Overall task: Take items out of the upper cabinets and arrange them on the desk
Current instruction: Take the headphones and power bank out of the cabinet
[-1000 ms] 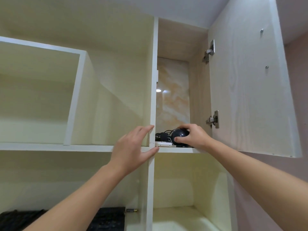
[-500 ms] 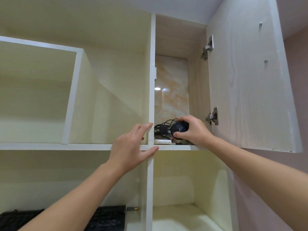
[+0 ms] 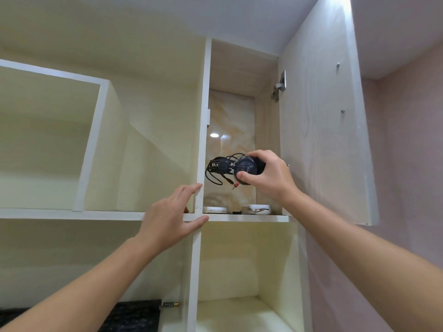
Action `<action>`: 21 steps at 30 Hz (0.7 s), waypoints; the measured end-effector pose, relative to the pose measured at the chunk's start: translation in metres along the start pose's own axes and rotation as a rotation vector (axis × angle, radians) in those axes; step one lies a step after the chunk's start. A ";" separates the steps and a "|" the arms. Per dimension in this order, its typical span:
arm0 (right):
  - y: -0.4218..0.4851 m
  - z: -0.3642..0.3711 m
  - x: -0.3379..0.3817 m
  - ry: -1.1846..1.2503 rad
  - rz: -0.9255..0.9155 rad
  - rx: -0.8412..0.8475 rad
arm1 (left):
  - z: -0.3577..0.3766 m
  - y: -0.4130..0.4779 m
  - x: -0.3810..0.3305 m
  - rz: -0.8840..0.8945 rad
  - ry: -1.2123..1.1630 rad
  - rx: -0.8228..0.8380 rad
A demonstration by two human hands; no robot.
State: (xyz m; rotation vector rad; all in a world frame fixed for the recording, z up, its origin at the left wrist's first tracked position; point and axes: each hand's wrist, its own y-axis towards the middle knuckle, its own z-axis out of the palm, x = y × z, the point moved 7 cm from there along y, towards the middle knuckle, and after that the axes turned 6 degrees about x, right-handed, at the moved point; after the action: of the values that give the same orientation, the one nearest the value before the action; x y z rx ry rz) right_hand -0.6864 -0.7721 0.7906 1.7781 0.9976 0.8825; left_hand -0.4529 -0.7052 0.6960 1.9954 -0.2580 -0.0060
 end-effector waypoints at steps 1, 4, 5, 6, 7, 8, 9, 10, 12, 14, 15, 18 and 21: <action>-0.004 -0.003 0.003 -0.004 -0.004 -0.001 | 0.000 0.000 0.000 -0.005 0.000 0.007; -0.018 -0.016 0.013 0.000 -0.027 -0.024 | -0.001 -0.001 -0.001 -0.005 -0.003 0.015; -0.023 -0.021 0.017 0.009 -0.036 -0.030 | -0.002 -0.001 -0.002 -0.006 -0.006 0.018; -0.029 -0.025 0.020 0.017 -0.040 -0.028 | -0.002 -0.001 -0.003 -0.008 -0.011 0.021; -0.034 -0.030 0.024 0.021 -0.044 -0.023 | -0.002 -0.001 -0.003 -0.012 -0.012 0.022; -0.040 -0.035 0.027 0.022 -0.050 -0.020 | -0.003 -0.001 -0.004 -0.017 -0.011 0.023; -0.046 -0.040 0.031 0.024 -0.057 -0.021 | -0.003 -0.001 -0.004 -0.024 -0.016 0.024; -0.051 -0.045 0.035 0.030 -0.065 -0.026 | -0.003 -0.001 -0.004 -0.030 -0.029 0.026; -0.063 -0.057 0.042 0.059 -0.077 -0.036 | -0.003 -0.002 -0.004 -0.043 -0.061 0.030; -0.076 -0.067 0.047 0.100 -0.073 -0.039 | -0.003 -0.001 -0.003 -0.058 -0.087 0.036; -0.083 -0.071 0.049 0.118 -0.070 -0.036 | -0.003 -0.001 -0.003 -0.066 -0.097 0.040; -0.102 -0.077 0.053 0.128 -0.070 -0.016 | -0.003 -0.001 -0.002 -0.080 -0.116 0.058; -0.121 -0.080 0.054 0.123 -0.052 -0.003 | -0.003 0.000 -0.002 -0.092 -0.139 0.070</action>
State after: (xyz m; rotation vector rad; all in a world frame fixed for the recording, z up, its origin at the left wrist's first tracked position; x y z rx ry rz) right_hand -0.7650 -0.6621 0.7154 1.7039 1.1152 0.9692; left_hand -0.4550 -0.7022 0.6969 2.0784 -0.2579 -0.1970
